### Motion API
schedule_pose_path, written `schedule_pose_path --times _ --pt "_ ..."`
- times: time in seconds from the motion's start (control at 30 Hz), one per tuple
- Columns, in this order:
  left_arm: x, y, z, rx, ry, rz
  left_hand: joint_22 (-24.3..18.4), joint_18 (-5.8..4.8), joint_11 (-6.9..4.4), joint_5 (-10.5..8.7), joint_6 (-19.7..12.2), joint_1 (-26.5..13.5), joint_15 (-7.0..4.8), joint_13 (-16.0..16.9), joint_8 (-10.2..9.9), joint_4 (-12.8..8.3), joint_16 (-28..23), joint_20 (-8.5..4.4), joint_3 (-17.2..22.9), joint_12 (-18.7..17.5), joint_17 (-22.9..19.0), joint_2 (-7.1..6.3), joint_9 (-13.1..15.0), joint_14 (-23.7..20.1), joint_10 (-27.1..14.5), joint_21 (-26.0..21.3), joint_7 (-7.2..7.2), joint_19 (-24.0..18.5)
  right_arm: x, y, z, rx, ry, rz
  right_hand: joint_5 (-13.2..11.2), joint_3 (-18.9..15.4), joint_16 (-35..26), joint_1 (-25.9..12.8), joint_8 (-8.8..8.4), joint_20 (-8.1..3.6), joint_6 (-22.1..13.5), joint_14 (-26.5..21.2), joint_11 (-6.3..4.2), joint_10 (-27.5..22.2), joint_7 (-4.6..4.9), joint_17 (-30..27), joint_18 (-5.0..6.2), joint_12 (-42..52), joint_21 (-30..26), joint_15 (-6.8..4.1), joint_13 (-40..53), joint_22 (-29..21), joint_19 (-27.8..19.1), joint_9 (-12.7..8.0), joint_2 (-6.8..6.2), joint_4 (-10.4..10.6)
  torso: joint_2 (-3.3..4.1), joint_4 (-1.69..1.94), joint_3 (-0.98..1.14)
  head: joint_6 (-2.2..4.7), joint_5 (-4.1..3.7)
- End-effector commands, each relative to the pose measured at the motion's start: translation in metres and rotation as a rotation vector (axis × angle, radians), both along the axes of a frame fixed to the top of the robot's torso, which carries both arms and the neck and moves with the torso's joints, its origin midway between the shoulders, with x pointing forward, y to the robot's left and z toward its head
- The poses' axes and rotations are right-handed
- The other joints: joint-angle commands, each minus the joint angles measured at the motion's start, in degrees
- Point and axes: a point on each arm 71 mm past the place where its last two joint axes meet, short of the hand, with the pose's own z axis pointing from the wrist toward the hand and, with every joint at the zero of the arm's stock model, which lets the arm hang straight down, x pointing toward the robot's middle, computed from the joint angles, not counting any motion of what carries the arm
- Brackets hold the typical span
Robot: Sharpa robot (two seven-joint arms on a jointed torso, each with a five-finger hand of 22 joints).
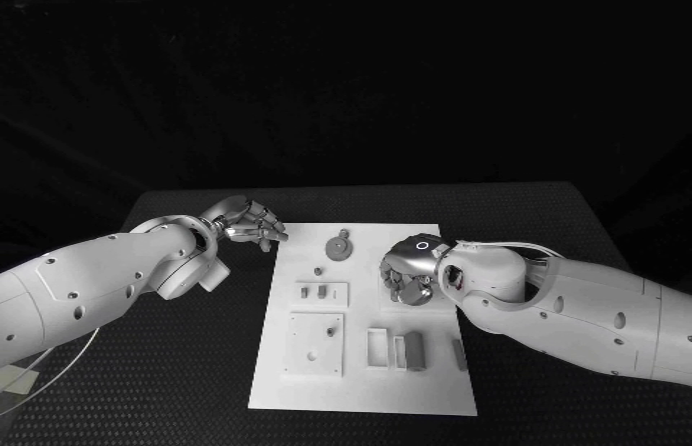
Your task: Assemble the parts on the task board
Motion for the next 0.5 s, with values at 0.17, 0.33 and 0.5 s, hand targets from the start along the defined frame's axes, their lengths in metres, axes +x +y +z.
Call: schedule_pose_path --times 0.17,0.33,0.5 --pt "0.001 -0.001 0.001 -0.004 0.001 -0.010 -0.05 1.07 0.01 0.14 -0.13 -0.43 0.03 -0.11 0.02 0.35 -0.32 0.09 -0.02 0.19 0.13 0.17 -0.06 0.30 -0.49 0.06 -0.04 0.32 -0.001 0.001 0.010 0.047 -0.076 0.005 0.12 -0.11 0.08 0.27 0.42 0.05 0.54 0.23 -0.04 0.51 0.06 0.12 6.07 0.31 0.41 -0.47 0.19 1.26 0.27 1.49 0.31 -0.21 -0.01 -0.08 0.06 -0.02 0.28" --pt "0.001 -0.001 0.001 -0.004 0.000 -0.010 -0.06 1.07 0.01 0.14 -0.14 -0.44 0.03 -0.12 0.02 0.37 -0.35 0.09 -0.03 0.19 0.17 0.17 -0.06 0.31 -0.50 0.06 -0.03 0.32 -0.002 0.004 0.017 0.086 -0.117 0.009 0.12 -0.11 0.10 0.33 0.47 0.05 0.62 0.27 -0.08 0.60 0.03 0.15 6.07 0.31 0.48 -0.51 0.29 1.26 0.29 1.57 0.23 -0.20 0.02 -0.06 0.01 -0.05 0.36" --pt "0.001 0.000 0.001 -0.003 0.000 -0.008 -0.06 1.07 0.01 0.14 -0.14 -0.43 0.03 -0.13 0.03 0.38 -0.37 0.09 -0.03 0.19 0.20 0.19 -0.06 0.31 -0.50 0.06 -0.04 0.31 -0.007 0.013 0.020 0.105 -0.117 0.034 0.13 -0.10 0.12 0.40 0.49 0.03 0.67 0.30 -0.12 0.65 0.02 0.18 6.07 0.31 0.54 -0.55 0.36 1.26 0.32 1.63 0.18 -0.20 0.00 -0.02 0.07 -0.23 1.14"
